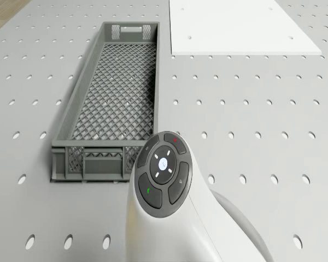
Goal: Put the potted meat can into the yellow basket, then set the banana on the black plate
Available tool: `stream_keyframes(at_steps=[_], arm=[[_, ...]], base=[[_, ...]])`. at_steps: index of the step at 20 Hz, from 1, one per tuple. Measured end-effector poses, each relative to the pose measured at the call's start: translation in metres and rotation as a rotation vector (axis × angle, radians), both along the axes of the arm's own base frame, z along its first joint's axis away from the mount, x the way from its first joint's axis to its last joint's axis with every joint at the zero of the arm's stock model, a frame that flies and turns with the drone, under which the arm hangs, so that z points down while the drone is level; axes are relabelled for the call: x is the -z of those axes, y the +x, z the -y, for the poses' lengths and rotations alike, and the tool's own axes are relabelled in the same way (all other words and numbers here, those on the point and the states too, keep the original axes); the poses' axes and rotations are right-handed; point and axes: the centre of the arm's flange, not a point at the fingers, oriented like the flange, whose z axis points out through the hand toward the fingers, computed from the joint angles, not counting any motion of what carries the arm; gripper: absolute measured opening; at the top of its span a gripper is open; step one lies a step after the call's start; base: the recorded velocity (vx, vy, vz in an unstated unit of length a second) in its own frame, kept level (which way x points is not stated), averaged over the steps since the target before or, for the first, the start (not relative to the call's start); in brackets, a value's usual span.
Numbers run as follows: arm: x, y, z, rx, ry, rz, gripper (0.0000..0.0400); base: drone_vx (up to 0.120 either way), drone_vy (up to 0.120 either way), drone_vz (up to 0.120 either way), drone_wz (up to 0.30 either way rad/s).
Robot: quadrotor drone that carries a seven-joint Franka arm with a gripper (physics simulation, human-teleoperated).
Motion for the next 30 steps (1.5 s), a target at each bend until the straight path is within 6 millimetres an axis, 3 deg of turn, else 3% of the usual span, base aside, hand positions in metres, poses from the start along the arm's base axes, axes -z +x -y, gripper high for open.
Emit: stream_keyframes(at_steps=[15, 30], arm=[[0.000, 0.000, 0.000, 0.000, 0.000, 0.000, 0.0400], [-0.034, 0.000, -0.009, 0.000, 0.000, 0.000, 0.0400]], base=[[0.032, -0.120, 0.000, 0.000], [0.000, -0.003, 0.000, 0.000]])
